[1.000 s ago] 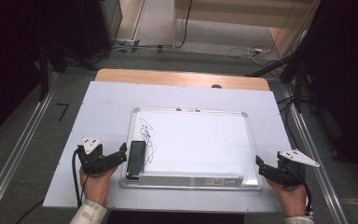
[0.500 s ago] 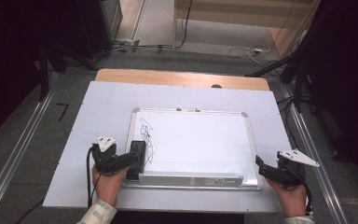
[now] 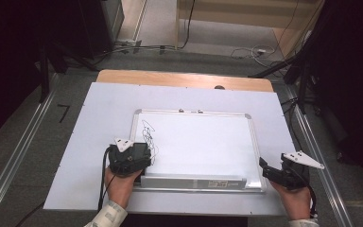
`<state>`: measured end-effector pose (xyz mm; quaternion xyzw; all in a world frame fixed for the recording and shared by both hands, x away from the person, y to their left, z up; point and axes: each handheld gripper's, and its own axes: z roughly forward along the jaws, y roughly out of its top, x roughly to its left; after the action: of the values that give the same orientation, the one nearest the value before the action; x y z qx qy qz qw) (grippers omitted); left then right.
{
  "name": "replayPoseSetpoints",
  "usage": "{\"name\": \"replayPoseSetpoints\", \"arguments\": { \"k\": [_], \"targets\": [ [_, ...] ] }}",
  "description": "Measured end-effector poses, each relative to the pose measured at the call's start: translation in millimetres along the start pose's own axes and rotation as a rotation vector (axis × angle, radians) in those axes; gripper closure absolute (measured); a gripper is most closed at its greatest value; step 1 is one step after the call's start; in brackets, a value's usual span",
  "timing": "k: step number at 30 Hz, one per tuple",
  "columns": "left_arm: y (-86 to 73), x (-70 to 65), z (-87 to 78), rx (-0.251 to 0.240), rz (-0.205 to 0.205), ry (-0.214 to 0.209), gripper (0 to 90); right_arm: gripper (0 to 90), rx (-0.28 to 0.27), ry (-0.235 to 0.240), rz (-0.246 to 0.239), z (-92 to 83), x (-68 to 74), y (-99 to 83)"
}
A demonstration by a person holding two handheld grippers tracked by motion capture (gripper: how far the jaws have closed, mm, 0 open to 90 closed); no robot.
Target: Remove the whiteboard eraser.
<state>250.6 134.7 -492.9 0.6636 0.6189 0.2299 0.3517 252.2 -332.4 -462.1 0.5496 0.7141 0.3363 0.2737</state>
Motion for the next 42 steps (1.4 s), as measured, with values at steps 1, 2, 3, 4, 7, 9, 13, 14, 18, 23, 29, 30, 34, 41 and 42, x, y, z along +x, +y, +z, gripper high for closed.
{"name": "replayPoseSetpoints", "arguments": {
  "k": [1, 2, 3, 4, 7, 9, 13, 14, 18, 23, 29, 30, 34, 41, 42],
  "targets": [
    [-0.5, -1.1, 1.1, 0.008, 0.005, -0.004, 15.0, 16.3, 0.002, 0.000, 0.002, 0.0, 0.2, 0.1],
    [-1.0, -2.4, 2.0, 0.013, 0.010, -0.002, 15.5, 16.3, 0.002, 0.000, 0.002, 0.0, 0.3, 0.1],
    [-1.5, -3.5, 2.9, 0.016, 0.014, -0.002, 16.3, 16.3, 0.002, 0.000, 0.002, 0.0, 0.4, 0.1],
    [-1.9, -4.6, 3.3, 0.021, 0.019, -0.001, 17.6, 16.3, 0.002, -0.001, 0.001, 0.0, 0.4, 0.1],
    [-3.4, -7.3, 4.7, 0.025, 0.038, 0.006, 22.6, 16.3, 0.000, 0.000, -0.001, 0.0, 0.0, 0.1],
    [-4.5, -8.1, 5.6, 0.032, 0.052, 0.017, 26.7, 16.3, 0.000, 0.001, 0.001, -0.3, 0.0, 0.0],
    [-4.5, -6.6, 5.1, 0.033, 0.054, 0.006, 34.3, 16.3, -0.001, 0.002, 0.000, -0.4, -0.1, 0.1],
    [-4.4, -7.2, 4.9, 0.032, 0.056, 0.007, 35.3, 16.3, -0.001, 0.002, 0.000, -0.4, -0.2, 0.1],
    [-4.5, -8.1, 5.1, 0.027, 0.065, 0.008, 36.2, 16.3, 0.000, 0.001, 0.000, -0.3, -0.1, 0.1],
    [-4.1, -7.5, 7.4, 0.025, 0.053, -0.008, 33.1, 16.4, 0.001, -0.002, -0.002, -0.1, 0.4, 0.3],
    [-2.8, -5.7, 8.2, 0.033, 0.053, -0.022, 36.5, 16.3, 0.004, -0.003, 0.000, 0.1, 0.6, 0.3],
    [-2.5, -5.7, 8.3, 0.033, 0.059, -0.025, 36.8, 16.4, 0.003, -0.003, 0.001, 0.0, 0.7, 0.2],
    [-2.8, -8.1, 7.5, 0.025, 0.076, -0.018, 38.3, 16.3, 0.003, -0.002, 0.001, -0.1, 0.6, 0.2],
    [-2.6, -6.2, 7.1, 0.022, 0.069, -0.031, 38.6, 16.3, 0.003, 0.000, -0.001, -0.1, 0.0, 0.2],
    [-2.6, -6.1, 6.9, 0.020, 0.067, -0.030, 38.6, 16.3, 0.002, 0.000, -0.001, 0.0, 0.0, 0.2]
  ]
}}
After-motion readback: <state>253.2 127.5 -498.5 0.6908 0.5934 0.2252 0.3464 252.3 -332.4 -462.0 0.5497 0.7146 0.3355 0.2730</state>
